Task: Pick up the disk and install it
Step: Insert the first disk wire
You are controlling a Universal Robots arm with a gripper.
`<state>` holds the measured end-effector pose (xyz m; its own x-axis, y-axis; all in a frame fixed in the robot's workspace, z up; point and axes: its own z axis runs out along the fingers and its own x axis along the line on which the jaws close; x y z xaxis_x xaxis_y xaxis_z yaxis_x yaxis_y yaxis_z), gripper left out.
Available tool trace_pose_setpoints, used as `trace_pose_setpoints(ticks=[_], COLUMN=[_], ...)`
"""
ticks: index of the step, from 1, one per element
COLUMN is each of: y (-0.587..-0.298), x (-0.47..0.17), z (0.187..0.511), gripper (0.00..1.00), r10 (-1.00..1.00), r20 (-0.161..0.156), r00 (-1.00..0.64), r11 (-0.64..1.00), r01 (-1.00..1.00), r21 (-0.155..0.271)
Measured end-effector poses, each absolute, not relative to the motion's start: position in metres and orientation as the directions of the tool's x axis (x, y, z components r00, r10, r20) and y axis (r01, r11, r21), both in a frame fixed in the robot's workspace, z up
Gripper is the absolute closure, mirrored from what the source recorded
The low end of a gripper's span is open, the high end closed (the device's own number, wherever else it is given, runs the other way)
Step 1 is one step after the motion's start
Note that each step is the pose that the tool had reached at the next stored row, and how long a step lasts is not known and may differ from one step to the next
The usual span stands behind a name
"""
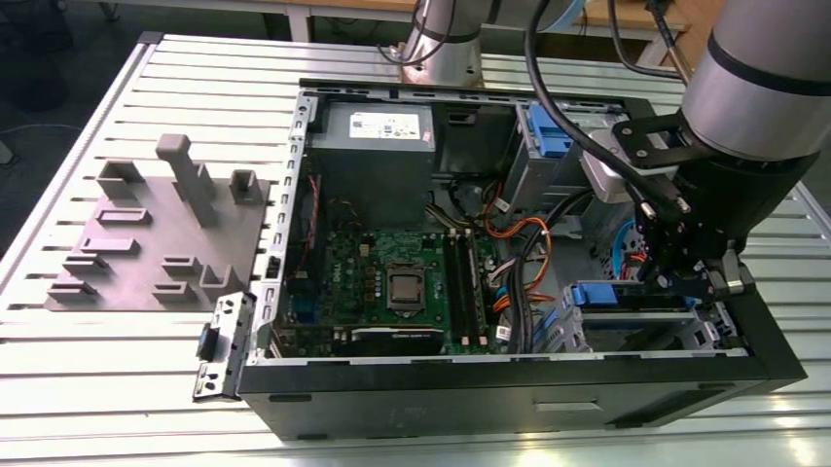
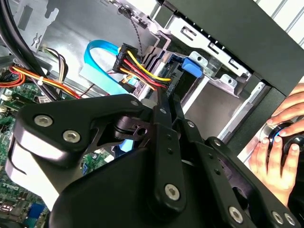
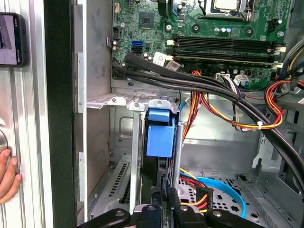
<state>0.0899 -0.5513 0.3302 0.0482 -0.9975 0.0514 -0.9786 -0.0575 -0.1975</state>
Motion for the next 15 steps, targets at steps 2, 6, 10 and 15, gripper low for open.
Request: trace_pose_setpoints(ticks=[2, 6, 10, 15], y=[-0.5514, -0.5516, -0.5520, -0.5520], x=[0.0900, 0.0900, 0.0899, 0.0899], z=[0.3294, 0.3267, 0.3243, 0.3240], gripper=[0.84, 0.84, 0.84, 0.84], r10=[-0.998, -0.998, -0.998, -0.998], r20=[0.051, 0.051, 0.051, 0.051], r00=[0.048, 0.048, 0.048, 0.048], r11=[-0.058, -0.058, -0.057, -0.058], r01=[-0.979, -0.979, -0.979, -0.979], r21=[-0.198, -0.198, -0.198, -0.198])
